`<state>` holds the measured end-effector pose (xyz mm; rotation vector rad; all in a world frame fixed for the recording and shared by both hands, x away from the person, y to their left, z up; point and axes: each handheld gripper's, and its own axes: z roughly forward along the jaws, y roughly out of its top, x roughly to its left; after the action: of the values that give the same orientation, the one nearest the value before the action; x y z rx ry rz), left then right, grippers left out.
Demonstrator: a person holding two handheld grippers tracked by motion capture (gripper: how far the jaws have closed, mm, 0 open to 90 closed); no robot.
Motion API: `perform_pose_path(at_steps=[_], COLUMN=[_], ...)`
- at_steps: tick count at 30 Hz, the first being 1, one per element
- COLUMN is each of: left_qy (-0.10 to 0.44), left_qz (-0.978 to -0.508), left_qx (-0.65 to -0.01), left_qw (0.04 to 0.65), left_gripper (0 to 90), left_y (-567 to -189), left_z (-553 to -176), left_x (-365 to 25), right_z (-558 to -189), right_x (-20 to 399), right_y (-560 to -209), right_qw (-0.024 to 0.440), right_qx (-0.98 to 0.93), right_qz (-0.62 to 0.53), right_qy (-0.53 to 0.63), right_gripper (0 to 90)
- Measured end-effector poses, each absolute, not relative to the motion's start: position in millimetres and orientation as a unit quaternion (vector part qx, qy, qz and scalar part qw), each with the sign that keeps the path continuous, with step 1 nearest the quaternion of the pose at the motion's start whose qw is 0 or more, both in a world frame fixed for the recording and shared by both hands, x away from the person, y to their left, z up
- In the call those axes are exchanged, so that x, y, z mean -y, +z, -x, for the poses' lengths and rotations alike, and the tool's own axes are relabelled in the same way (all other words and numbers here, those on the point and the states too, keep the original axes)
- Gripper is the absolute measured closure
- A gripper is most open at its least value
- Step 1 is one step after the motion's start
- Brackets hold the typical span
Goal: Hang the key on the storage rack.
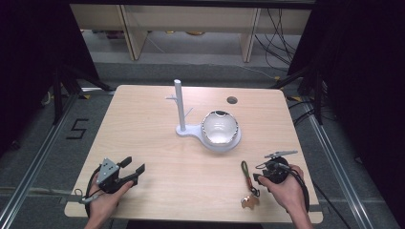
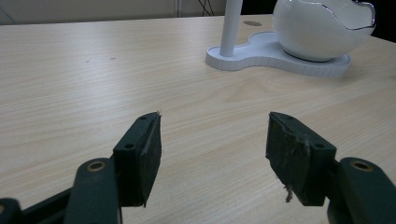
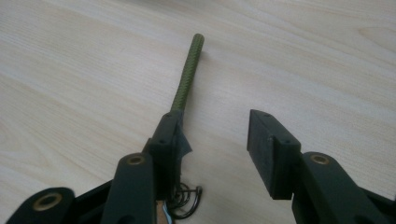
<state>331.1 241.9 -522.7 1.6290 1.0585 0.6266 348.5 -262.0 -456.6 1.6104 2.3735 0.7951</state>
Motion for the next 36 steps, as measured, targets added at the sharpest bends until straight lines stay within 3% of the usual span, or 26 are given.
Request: perform_pose_path(at_steps=[2,20,36], left_qy=[0.263,0.26,0.262], left_qz=[-0.682,-0.681,-0.683], left_qx=[-0.44,-0.44,-0.435], left_qw=[0.522,0.525,0.525], left_gripper=[35.6,36.2,36.5], left_y=[-522.6,-523.2,-523.2], left_z=[-331.1,-332.9,-332.9], left_x=[-241.3,-240.0,-239.3], right_z=[-347.2,-356.1,-374.8], right_x=[257.6,230.7,216.8], right_y=[-453.3,-450.9,-458.5], right_qw=[0.103,0.051,0.02], right_qx=[-0.799,-0.807,-0.831], right_qz=[-0.545,-0.569,-0.548], right_qy=[0.233,0.148,0.097], right_gripper=[52.9,54.8,67.9])
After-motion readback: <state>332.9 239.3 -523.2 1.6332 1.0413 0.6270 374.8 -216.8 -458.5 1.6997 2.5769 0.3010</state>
